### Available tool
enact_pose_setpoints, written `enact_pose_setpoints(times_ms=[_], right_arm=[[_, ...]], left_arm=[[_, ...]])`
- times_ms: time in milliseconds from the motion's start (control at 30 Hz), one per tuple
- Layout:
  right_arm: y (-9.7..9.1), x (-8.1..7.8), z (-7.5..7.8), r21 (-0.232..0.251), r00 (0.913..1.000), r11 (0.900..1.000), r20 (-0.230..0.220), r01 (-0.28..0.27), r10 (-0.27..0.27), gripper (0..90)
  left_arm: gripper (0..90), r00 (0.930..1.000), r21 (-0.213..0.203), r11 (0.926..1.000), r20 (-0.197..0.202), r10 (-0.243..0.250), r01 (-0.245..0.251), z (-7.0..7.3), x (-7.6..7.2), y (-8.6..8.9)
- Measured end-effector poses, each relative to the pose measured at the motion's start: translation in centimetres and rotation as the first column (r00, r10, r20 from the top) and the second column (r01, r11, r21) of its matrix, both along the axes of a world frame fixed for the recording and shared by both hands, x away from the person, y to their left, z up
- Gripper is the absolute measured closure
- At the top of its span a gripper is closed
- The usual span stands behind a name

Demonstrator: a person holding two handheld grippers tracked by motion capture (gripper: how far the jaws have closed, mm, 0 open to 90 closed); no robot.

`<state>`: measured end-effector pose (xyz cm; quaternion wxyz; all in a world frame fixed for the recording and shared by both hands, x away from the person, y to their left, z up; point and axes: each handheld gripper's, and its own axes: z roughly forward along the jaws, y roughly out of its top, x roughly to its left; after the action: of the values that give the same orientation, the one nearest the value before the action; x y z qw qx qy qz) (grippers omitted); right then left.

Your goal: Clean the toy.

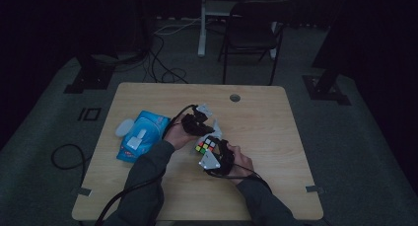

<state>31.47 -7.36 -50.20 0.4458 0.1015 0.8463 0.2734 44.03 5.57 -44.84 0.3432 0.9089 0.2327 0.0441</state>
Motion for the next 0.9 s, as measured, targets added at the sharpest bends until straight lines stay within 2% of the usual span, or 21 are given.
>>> enact_pose_setpoints(times_ms=[167,333,600,700,733,767,833,867,900], right_arm=[[0.3,0.0,0.0,-0.006,1.0000,1.0000,-0.001,-0.007,0.007,34.3],[0.0,0.3,0.0,0.005,1.0000,1.0000,-0.006,0.003,-0.003,34.3],[-0.5,0.6,0.0,0.028,0.9993,0.9993,-0.030,0.024,-0.023,34.2],[-0.7,0.8,0.0,0.054,0.9982,0.9983,-0.056,0.023,-0.020,34.2],[-0.8,1.0,0.1,0.074,0.9968,0.9970,-0.077,0.026,-0.020,34.2],[-0.8,1.0,0.1,0.074,0.9968,0.9970,-0.077,0.026,-0.020,34.2],[-0.9,1.1,0.2,0.100,0.9945,0.9947,-0.103,0.026,-0.016,34.2],[-1.1,1.2,0.4,0.133,0.9901,0.9906,-0.140,0.032,-0.013,34.2],[-1.1,1.2,0.4,0.133,0.9901,0.9906,-0.140,0.032,-0.013,34.2]], left_arm=[[88.5,0.9999,-0.001,0.9999,-0.004,-0.010,0.010,-0.1,-0.2,-0.4],[88.5,0.9995,-0.010,0.9996,0.016,-0.028,0.028,0.4,-0.7,-0.6],[88.4,0.9987,-0.043,0.9987,0.043,-0.025,0.027,1.1,-1.4,-0.1],[88.5,0.9982,-0.064,0.9977,0.058,-0.015,0.019,1.4,-1.8,0.6],[88.4,0.9980,-0.072,0.9973,0.063,-0.011,0.015,1.5,-2.0,0.8],[88.4,0.9977,-0.079,0.9968,0.068,-0.006,0.012,1.5,-2.1,1.0],[88.4,0.9971,-0.098,0.9952,0.076,0.004,0.003,1.6,-2.3,1.3],[88.4,0.9966,-0.108,0.9942,0.082,0.006,0.003,1.7,-2.5,1.5],[88.4,0.9962,-0.115,0.9934,0.087,0.006,0.004,1.8,-2.6,1.7]])
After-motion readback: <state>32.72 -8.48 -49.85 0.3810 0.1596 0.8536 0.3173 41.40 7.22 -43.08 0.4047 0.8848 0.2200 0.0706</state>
